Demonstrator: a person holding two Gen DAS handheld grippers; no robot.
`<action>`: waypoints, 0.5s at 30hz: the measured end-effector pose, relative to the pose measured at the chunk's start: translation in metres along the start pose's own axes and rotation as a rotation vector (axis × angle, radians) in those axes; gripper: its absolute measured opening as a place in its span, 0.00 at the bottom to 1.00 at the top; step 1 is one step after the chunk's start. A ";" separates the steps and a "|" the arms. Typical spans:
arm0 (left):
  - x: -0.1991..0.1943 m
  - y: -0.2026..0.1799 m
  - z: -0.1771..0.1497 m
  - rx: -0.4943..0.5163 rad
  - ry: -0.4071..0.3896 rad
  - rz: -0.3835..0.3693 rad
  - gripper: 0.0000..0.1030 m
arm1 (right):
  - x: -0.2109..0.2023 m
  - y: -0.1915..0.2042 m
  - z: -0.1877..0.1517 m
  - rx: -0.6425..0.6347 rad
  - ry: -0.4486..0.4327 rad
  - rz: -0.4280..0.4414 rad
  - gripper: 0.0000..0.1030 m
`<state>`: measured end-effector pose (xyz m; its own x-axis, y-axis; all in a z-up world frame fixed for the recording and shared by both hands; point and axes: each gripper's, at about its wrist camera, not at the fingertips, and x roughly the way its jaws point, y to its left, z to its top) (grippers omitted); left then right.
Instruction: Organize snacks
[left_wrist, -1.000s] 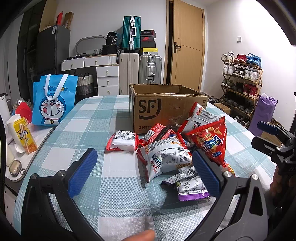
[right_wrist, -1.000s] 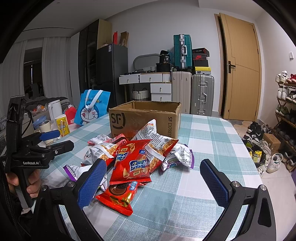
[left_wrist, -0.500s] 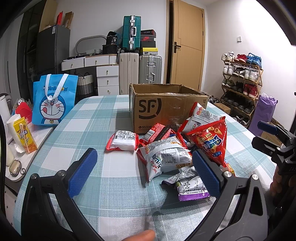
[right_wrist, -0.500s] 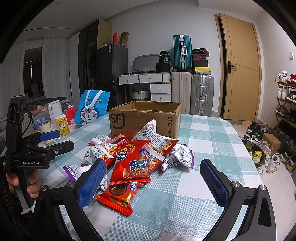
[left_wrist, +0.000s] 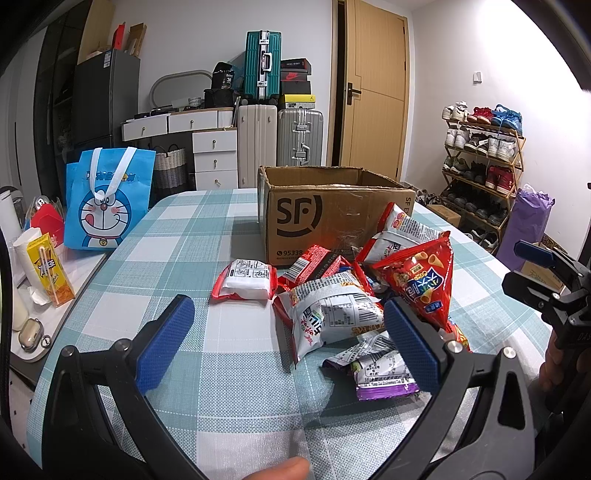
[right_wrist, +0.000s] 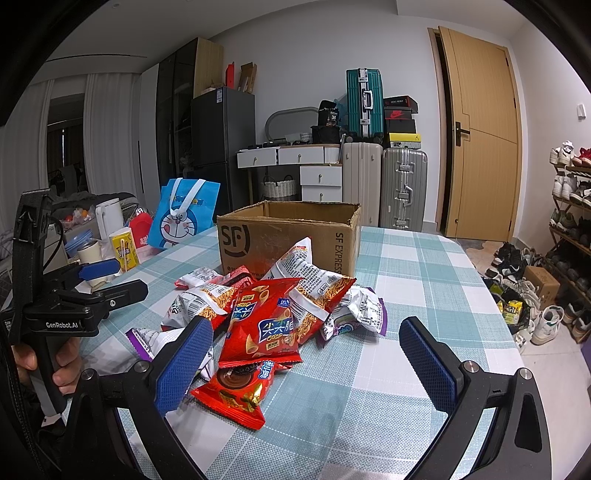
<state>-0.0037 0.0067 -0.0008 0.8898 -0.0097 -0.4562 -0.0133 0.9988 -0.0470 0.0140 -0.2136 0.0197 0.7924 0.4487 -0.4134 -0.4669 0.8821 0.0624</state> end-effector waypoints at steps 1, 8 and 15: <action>0.000 0.000 0.000 0.000 0.000 0.000 0.99 | 0.000 0.000 0.000 0.000 0.000 -0.001 1.00; 0.000 0.000 0.000 0.001 0.002 0.003 0.99 | 0.000 0.000 0.000 0.000 0.001 -0.001 1.00; 0.002 0.003 -0.001 0.003 0.007 0.013 0.99 | 0.001 0.000 -0.001 0.002 0.009 -0.003 1.00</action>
<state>-0.0024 0.0093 -0.0028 0.8863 0.0029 -0.4630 -0.0233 0.9990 -0.0384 0.0149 -0.2136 0.0181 0.7901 0.4447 -0.4219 -0.4639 0.8836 0.0627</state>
